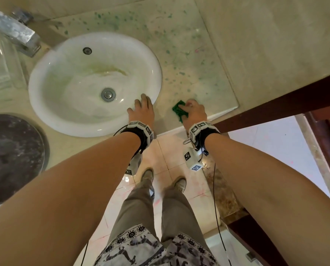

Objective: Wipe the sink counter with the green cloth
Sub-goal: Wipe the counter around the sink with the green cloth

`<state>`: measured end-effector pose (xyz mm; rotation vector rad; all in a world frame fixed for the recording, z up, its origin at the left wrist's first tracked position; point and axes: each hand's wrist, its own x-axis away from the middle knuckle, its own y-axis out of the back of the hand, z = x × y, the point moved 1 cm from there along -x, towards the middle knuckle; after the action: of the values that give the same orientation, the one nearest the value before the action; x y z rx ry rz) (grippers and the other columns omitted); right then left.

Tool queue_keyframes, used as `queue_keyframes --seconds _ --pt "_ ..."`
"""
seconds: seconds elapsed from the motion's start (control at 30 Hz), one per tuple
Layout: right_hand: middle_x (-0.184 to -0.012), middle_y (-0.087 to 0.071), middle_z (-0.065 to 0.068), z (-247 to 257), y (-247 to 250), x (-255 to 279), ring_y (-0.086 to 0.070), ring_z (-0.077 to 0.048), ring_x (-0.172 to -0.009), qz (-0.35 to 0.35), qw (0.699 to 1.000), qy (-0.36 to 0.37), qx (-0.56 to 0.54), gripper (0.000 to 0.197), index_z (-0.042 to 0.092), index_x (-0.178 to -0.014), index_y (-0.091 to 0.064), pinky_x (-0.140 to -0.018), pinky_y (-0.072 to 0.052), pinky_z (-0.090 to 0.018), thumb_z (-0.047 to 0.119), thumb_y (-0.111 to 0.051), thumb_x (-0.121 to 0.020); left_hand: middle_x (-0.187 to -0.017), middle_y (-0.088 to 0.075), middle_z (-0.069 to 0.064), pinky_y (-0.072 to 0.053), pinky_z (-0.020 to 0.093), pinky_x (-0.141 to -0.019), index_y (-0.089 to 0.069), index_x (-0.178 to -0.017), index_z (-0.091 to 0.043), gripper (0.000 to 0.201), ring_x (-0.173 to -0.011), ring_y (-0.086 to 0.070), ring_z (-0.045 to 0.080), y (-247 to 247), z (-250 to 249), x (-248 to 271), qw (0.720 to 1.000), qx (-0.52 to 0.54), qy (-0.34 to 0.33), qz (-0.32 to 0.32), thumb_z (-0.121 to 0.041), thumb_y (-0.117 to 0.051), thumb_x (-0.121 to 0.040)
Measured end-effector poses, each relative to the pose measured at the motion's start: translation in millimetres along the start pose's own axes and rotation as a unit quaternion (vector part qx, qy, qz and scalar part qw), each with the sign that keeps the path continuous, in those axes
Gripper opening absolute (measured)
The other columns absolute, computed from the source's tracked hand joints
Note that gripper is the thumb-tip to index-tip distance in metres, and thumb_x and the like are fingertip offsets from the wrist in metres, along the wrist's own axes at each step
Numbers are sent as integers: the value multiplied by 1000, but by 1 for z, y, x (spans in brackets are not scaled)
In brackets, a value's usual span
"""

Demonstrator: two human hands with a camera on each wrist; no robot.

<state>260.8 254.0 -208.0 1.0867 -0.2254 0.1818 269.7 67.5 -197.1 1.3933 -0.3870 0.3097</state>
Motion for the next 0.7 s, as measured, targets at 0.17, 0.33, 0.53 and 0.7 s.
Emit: queue_keyframes --seconds 0.17,0.33,0.53,0.7 --pt "-133 -52 -2 -10 -2 11 -43 -34 -112 59 990 116 47 38 20 -121 -67 -99 -38 -30 9 -61 -85 -156 -13 15 -45 48 -93 -11 -150 1 110 -131 -34 32 1 -7 1 1000 10 9 -7 -40 -80 -74" --pt "-132 -53 -3 -32 8 14 -44 -36 -110 63 988 131 55 42 20 -122 -66 -96 -40 -33 1 -57 -87 -155 -20 15 -47 43 -86 -17 -148 2 105 -125 -41 31 -1 -6 0 1000 0 19 -19 -36 -81 -75" --pt "-132 -46 -3 -56 27 6 -40 -33 -112 28 994 41 100 49 25 -133 -56 -84 -49 -42 3 -52 -89 -154 -23 16 -47 41 -83 -19 -148 4 102 -123 -44 32 -2 -6 0 999 5 24 -29 -31 -81 -74" --pt "-135 -38 -10 -39 18 13 -38 -35 -113 28 991 9 132 43 16 -135 -50 -81 -46 -38 31 -48 -95 -153 -22 15 -45 43 -85 -18 -147 2 113 -121 -42 33 -4 -3 -1 1000 8 10 -28 -40 -85 -66"
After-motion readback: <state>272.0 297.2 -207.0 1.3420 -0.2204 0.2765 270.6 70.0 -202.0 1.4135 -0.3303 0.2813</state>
